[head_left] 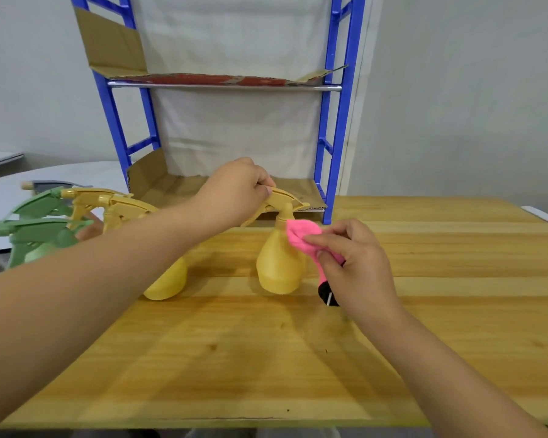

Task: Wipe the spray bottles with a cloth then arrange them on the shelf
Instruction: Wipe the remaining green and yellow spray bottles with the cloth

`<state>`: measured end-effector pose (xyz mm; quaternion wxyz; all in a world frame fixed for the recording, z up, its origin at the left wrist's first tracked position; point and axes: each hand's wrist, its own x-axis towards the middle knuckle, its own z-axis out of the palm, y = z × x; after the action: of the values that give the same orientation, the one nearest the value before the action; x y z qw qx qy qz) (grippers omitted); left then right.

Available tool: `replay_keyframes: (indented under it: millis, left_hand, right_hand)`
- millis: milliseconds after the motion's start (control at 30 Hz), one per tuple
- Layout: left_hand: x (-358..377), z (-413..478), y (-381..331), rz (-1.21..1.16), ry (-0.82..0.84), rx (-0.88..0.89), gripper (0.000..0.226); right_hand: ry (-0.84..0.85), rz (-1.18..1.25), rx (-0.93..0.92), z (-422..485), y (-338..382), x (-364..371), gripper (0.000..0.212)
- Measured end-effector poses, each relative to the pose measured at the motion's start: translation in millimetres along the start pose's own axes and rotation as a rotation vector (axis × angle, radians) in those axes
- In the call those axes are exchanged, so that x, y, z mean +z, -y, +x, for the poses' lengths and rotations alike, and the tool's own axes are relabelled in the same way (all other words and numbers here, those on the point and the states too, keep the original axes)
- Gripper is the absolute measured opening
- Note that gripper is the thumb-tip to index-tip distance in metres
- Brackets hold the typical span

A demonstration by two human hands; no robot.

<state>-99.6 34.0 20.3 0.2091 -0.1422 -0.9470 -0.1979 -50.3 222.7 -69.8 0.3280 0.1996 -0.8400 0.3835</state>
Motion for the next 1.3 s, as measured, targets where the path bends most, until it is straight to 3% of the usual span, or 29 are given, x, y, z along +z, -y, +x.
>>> replay_keyframes:
  millis: [167, 333, 667, 833, 1033, 1300]
  left_hand:
    - [-16.1, -51.5, -8.1, 0.013, -0.028, 0.043, 0.023]
    - [-25.2, -80.9, -3.8, -0.053, -0.028, 0.046, 0.023]
    - [-31.5, -85.2, 4.1, -0.35, 0.187, 0.06, 0.027]
    - [-37.8, -84.1, 10.6, -0.38, 0.234, 0.001, 0.028]
    - [-39.5, -83.6, 5.1, -0.282, 0.273, 0.028, 0.031]
    - [-35.5, -86.1, -2.1, -0.158, 0.221, 0.033, 0.034]
  right_hand:
    - [-0.13, -0.032, -0.131, -7.8, 26.0, 5.0, 0.036]
    - [-0.111, -0.082, -0.237, -27.6, 38.5, 14.5, 0.038]
    - [-0.24, -0.252, -0.436, -20.6, 66.2, 35.2, 0.021]
    - [-0.19, -0.3, -0.542, -15.6, 63.0, 35.4, 0.02]
    - [-0.165, -0.282, -0.461, -26.4, 54.6, 33.7, 0.028]
    - [0.063, -0.371, -0.424, -78.2, 45.3, 35.1, 0.038]
